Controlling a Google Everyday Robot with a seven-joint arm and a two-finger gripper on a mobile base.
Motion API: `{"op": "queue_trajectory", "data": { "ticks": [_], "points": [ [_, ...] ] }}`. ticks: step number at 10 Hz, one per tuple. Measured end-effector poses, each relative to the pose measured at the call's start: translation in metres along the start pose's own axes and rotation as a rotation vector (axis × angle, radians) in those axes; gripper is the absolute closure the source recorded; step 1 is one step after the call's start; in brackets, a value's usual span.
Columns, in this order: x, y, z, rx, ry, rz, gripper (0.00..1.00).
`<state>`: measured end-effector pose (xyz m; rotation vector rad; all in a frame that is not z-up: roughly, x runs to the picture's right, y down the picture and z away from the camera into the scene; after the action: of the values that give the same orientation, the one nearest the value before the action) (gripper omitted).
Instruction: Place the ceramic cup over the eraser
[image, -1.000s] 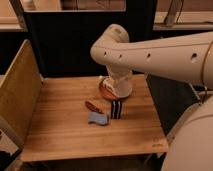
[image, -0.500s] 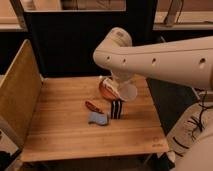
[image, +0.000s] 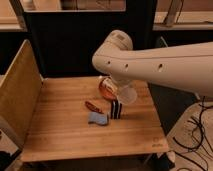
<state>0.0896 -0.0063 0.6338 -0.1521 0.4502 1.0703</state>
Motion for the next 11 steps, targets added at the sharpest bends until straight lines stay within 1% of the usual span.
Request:
{"op": "queue_trajectory", "data": {
  "ticks": [1, 2, 4, 9, 11],
  "points": [
    [0.001, 0.014, -0.002, -0.019, -0.009, -0.022, 1.0],
    [0.003, 0.023, -0.002, -0.032, -0.013, -0.037, 1.0],
    [0.001, 0.035, 0.001, -0.043, -0.026, -0.058, 1.0],
    [-0.016, 0.041, 0.022, -0.026, -0.036, -0.079, 1.0],
    [-0.02, 0.037, 0.034, -0.012, -0.018, -0.072, 1.0]
  ]
}}
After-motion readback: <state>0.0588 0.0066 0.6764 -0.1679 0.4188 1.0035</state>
